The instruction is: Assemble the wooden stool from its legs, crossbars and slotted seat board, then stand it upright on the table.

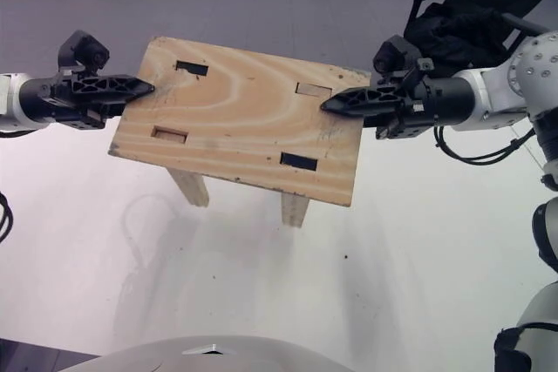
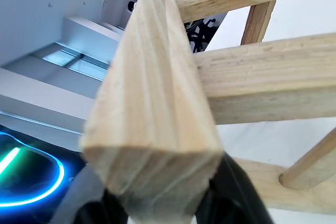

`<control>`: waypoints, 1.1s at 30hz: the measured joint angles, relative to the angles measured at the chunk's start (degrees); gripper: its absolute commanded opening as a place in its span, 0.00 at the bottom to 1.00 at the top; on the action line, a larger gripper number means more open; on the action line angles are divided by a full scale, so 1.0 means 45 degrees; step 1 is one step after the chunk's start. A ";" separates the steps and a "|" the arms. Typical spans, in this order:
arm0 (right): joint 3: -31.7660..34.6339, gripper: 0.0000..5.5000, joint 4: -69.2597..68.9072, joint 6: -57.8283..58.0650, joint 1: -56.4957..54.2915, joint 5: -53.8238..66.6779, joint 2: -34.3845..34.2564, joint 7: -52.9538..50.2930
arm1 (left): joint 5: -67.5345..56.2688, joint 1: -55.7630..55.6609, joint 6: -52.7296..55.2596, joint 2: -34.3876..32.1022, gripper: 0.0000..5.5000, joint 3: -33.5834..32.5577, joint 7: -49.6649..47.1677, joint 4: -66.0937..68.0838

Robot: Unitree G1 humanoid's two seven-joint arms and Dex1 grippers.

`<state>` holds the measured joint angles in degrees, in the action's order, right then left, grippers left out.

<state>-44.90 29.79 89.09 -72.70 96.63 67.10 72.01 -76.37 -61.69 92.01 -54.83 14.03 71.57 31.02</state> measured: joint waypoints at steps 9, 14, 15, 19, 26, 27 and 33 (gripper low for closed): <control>-0.4418 0.24 -0.3369 0.0164 0.0361 0.1048 0.1524 0.2299 | -0.4394 0.0029 0.0010 -0.1532 0.24 0.5555 -0.0162 -0.0329; -0.3989 0.24 -0.3707 -0.0213 0.2720 0.2504 0.1173 0.0811 | -0.5851 0.1643 0.0003 -0.2389 0.24 0.5672 -0.1567 -0.1641; -0.3209 0.31 -0.3808 -0.0628 0.3664 0.3077 0.1187 -0.0049 | -0.6060 0.1812 0.0000 -0.2496 0.24 0.5277 -0.2152 -0.1820; -0.0889 0.46 -0.2993 -0.0724 0.5652 0.3824 0.0844 -0.1631 | -0.6952 0.2735 -0.0176 -0.2412 0.31 0.4049 -0.3705 -0.2339; 0.2642 0.73 0.0312 -0.0157 0.6712 0.3814 -0.0475 -0.4748 | -0.7337 0.3536 -0.0594 -0.2069 0.56 0.1427 -0.5016 -0.1538; 0.3136 0.77 0.0782 -0.0089 0.6721 0.3784 -0.0628 -0.5330 | -0.7036 0.3550 -0.0582 -0.1934 0.60 0.1022 -0.5146 -0.1278; 0.5813 0.97 0.2822 0.0369 0.6627 0.3543 -0.1623 -0.7050 | -0.5498 0.5566 -0.0564 -0.1801 0.78 -0.1439 -0.5362 -0.1432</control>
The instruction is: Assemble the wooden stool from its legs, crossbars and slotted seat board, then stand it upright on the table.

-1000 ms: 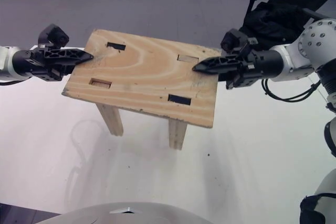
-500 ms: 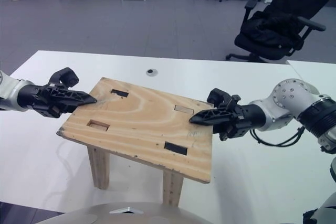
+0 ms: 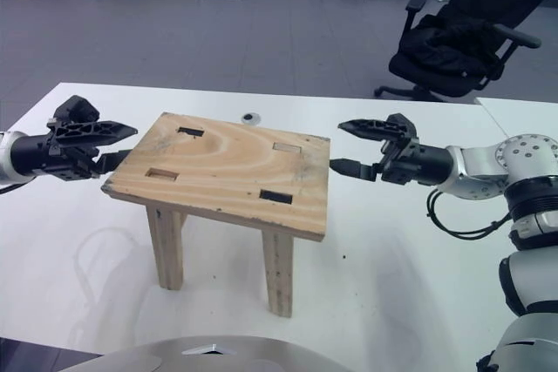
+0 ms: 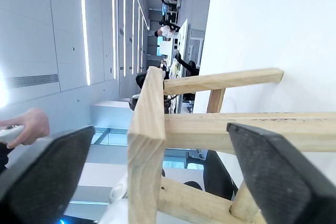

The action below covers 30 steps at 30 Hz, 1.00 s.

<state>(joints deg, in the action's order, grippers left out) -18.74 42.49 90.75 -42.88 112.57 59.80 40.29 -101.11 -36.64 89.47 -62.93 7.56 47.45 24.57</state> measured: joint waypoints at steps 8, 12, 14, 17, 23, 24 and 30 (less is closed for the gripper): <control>0.3896 0.98 -0.0531 -0.2156 0.1944 -0.0027 -0.1160 -0.3552 | 0.3521 0.0555 -0.1045 0.0519 0.98 -0.1870 0.0359 0.1200; 0.6421 0.98 -0.1388 -0.7214 0.2815 -0.2162 -0.2147 -0.5314 | 0.6787 -0.0360 -0.5373 0.0797 0.98 -0.2308 0.0425 0.2520; 0.6383 0.98 -0.2090 -1.0819 0.3530 -0.5452 -0.2319 -0.5398 | 0.8956 -0.0315 -0.8946 0.1488 0.98 -0.2159 -0.0370 0.2620; 0.5300 0.98 -0.2340 -1.5370 0.4710 -1.0134 -0.3125 -0.6044 | 1.1249 0.0173 -1.3431 0.2956 0.98 -0.2082 -0.2227 0.2635; 0.3400 0.98 -0.0872 -2.4293 0.5330 -1.9026 -0.5894 -0.7760 | 1.6028 0.2300 -2.1660 0.6810 0.98 -0.2076 -0.5801 0.3725; 0.3565 0.98 -0.0520 -2.4996 0.5173 -1.9547 -0.6118 -0.7684 | 1.6163 0.2436 -2.2046 0.7118 0.98 -0.2239 -0.5765 0.3984; 0.4665 0.98 0.0505 -2.6013 0.4460 -2.0575 -0.6871 -0.6852 | 1.7160 0.2864 -2.2459 0.7521 0.98 -0.2904 -0.5972 0.2490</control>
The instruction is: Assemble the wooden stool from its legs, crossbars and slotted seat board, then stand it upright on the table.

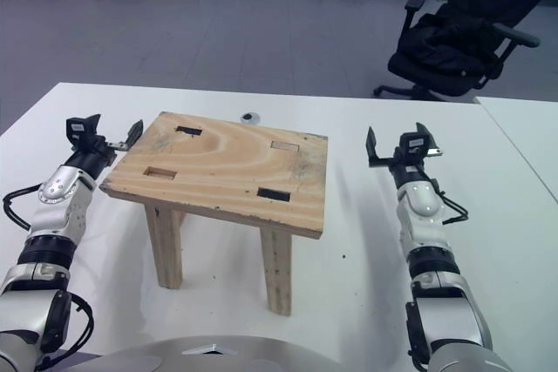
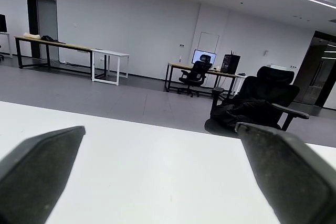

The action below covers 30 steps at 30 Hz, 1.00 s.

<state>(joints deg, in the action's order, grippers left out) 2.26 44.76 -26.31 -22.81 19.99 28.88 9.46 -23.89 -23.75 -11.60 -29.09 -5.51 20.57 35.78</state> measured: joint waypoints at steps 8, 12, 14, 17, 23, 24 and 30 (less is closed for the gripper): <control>0.0902 0.98 0.0310 0.0255 -0.0345 -0.0609 -0.0309 0.1097 | 0.0980 -0.0168 0.0206 0.0276 0.98 -0.0343 0.0246 0.0323; 0.0925 0.98 -0.0127 0.0143 -0.0422 -0.0950 -0.0900 0.1727 | 0.1356 -0.0496 0.0202 0.0366 0.98 -0.0352 0.0804 0.0520; 0.1124 0.98 -0.0184 0.0069 -0.0443 -0.0938 -0.1057 0.1953 | 0.1352 -0.0497 0.0202 0.0502 0.98 -0.0491 0.0943 0.0524; 0.1598 0.98 -0.0178 0.0066 -0.0496 -0.0906 -0.1049 0.2199 | 0.1435 -0.0499 0.0202 0.0571 0.98 -0.0603 0.1155 0.0524; 0.1969 0.98 -0.0191 -0.0208 -0.0498 -0.0966 -0.1055 0.2745 | 0.1462 -0.0512 0.0012 0.0758 0.98 -0.0841 0.1540 0.0526; 0.1979 0.98 -0.0188 -0.0222 -0.0499 -0.0970 -0.1057 0.2777 | 0.1462 -0.0528 0.0011 0.0813 0.98 -0.0848 0.1561 0.0542; 0.2334 0.98 0.0136 -0.0420 -0.0986 -0.0921 -0.1224 0.3346 | 0.1437 -0.0815 -0.0622 0.0908 0.98 -0.1408 0.1694 0.0966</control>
